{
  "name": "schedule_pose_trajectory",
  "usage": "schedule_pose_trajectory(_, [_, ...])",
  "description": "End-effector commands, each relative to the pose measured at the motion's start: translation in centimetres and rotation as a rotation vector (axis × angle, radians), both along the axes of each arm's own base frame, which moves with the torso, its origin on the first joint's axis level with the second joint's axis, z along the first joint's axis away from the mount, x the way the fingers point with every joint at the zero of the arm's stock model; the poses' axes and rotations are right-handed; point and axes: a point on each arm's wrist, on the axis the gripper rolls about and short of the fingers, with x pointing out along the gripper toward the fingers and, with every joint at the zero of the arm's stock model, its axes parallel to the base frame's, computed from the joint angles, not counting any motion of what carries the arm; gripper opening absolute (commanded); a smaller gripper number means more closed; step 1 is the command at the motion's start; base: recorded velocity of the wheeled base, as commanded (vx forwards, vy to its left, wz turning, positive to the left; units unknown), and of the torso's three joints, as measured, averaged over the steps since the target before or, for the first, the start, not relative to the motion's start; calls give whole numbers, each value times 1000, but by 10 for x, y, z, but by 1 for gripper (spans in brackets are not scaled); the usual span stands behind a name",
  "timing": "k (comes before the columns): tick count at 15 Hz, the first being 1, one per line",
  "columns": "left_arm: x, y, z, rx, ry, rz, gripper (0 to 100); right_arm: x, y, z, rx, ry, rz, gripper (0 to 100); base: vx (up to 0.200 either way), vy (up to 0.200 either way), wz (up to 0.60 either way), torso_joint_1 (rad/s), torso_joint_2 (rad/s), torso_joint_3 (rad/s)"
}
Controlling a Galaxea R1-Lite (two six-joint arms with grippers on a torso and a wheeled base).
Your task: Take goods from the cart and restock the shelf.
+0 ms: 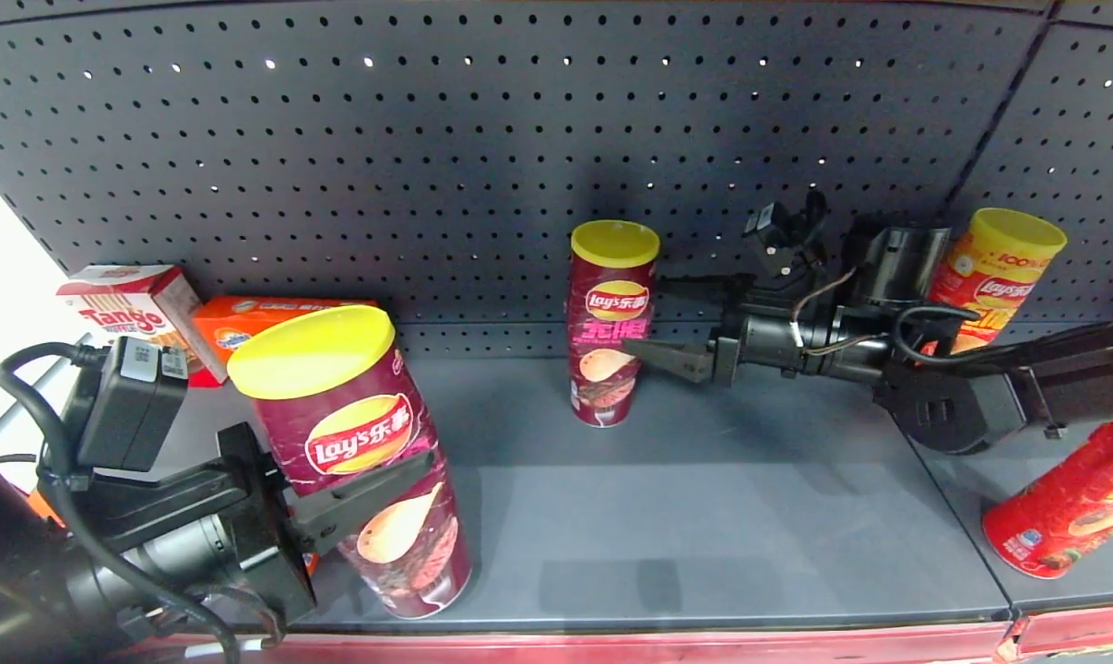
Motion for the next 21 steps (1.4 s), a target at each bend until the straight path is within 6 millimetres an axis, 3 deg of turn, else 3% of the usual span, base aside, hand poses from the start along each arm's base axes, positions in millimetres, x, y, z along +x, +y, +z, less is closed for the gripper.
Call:
schedule_pose_trajectory(1, [1,0,0,-1,-1,3,0,13,9,-10,-4,9,9,100,0,0,0,0,0,0])
schedule_pose_trajectory(16, [1,3,-1,2,5,18,0,42,49,-43,-9,31,52,100,0,0,0,0,0,0])
schedule_pose_trajectory(17, [1,3,-2,2,7,17,0,42,49,-43,-6,29,46,0,0,0,0,0,0,0])
schedule_pose_trajectory(21, [1,3,-1,2,5,18,0,40,49,-41,-6,29,46,0,0,0,0,0,0,0])
